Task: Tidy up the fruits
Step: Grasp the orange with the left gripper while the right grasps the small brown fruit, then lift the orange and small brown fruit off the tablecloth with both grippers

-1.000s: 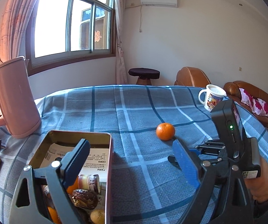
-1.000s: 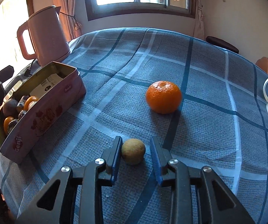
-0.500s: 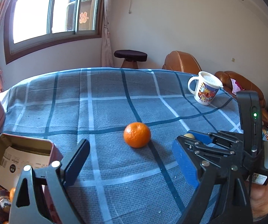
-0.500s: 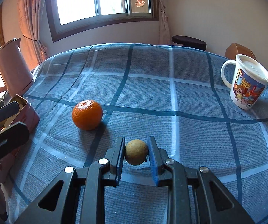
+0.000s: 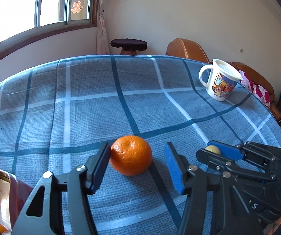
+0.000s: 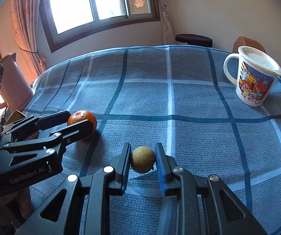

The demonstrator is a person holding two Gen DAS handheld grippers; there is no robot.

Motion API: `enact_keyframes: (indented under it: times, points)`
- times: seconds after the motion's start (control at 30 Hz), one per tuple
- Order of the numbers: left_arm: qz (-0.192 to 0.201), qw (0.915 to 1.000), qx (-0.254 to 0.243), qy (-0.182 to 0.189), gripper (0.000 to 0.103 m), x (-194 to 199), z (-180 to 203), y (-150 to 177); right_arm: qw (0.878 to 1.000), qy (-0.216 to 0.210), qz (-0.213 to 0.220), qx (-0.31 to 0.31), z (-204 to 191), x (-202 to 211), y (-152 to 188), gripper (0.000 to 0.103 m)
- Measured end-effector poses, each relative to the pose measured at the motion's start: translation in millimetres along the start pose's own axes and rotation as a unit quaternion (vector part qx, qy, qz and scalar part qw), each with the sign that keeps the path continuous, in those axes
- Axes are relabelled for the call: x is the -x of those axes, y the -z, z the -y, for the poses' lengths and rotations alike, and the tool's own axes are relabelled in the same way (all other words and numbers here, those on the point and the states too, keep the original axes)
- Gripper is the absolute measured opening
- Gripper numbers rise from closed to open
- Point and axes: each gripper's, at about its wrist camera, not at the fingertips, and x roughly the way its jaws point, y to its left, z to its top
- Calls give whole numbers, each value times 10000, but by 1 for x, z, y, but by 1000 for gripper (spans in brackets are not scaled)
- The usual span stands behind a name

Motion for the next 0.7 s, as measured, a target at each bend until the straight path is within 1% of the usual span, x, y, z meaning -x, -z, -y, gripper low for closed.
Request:
enact_keyframes:
  times: [0.07,0.13,0.2,0.3,0.33,0.37,0.5,0.67,0.7]
  points:
    - [-41,9999,110,-1,54,-3,-5,-2,10000,9,-21,20,-1,-1,0,26]
    - [-135,9995,266,127,50,-7,-12,-3,10000,24,-49,73,-3,-2,0,26]
    - [-142,9992,341,180,50,-8,-16,-3,9999,43,-70,110,-4,-3,-1,26]
    - [-147,9993,308,130,51,-9,-14,-4,9999,44,-79,119,-5,-4,-1,26]
    - [-167,9994,289,86,54,-10,-13,-4,9999,46,-81,121,-5,-4,0,27]
    - [-184,9994,285,70,55,-12,-12,-4,9999,53,-89,129,-6,-4,0,26]
    - [-265,9990,283,221,52,-15,-13,-4,9997,122,-91,207,-9,-5,-1,27]
    - [-278,9989,275,252,51,-15,-13,-3,9995,168,-66,244,-11,-4,-1,27]
    - [-263,9989,309,248,53,-15,-14,-3,9996,169,-73,235,-11,-4,-1,27]
